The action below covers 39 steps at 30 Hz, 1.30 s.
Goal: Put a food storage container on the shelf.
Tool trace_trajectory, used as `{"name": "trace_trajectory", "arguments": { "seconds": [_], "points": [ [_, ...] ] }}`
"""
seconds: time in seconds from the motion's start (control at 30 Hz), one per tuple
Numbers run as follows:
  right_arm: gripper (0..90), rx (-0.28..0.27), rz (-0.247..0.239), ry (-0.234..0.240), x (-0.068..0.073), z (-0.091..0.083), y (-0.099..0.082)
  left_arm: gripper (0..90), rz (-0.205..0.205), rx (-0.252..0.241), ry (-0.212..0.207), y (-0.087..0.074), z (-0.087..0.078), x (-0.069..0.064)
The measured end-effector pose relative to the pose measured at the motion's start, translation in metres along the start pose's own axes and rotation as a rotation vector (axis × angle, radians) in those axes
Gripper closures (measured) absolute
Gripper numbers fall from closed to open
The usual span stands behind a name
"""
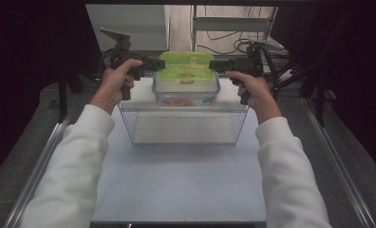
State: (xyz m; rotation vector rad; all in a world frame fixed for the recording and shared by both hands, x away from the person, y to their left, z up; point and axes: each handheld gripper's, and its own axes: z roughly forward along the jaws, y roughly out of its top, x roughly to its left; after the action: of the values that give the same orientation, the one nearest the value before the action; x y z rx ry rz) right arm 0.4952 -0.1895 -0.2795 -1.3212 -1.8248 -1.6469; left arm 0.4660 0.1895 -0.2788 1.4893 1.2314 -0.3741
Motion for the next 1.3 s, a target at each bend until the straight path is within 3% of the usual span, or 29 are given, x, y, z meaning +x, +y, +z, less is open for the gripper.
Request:
{"name": "trace_trajectory", "arguments": {
  "seconds": [0.3,0.53,0.7,0.9,1.13,1.3],
  "points": [
    [71.6,-0.013,0.016,-0.002,-0.003,0.001,0.000,69.6,-0.020,-0.007,-0.031,-0.001,0.003,0.007],
    [68.5,-0.011,0.008,-0.015,-0.002,0.001,0.001,61.1,-0.021,-0.008,-0.010,0.000,0.003,0.008],
    [61.5,-0.029,-0.007,-0.020,0.000,0.000,0.000,46.2,-0.004,-0.022,0.004,-0.001,0.001,0.007],
    [53.6,-0.054,-0.024,-0.022,0.003,-0.006,0.001,34.6,0.019,-0.053,0.010,-0.003,-0.004,0.003],
    [49.2,-0.070,-0.057,-0.027,0.010,-0.021,-0.004,30.2,0.055,-0.079,-0.003,-0.015,-0.017,-0.003],
    [48.1,-0.070,-0.085,-0.022,0.015,-0.039,-0.015,29.8,0.094,-0.083,-0.003,-0.034,-0.033,-0.009]
  ]
}}
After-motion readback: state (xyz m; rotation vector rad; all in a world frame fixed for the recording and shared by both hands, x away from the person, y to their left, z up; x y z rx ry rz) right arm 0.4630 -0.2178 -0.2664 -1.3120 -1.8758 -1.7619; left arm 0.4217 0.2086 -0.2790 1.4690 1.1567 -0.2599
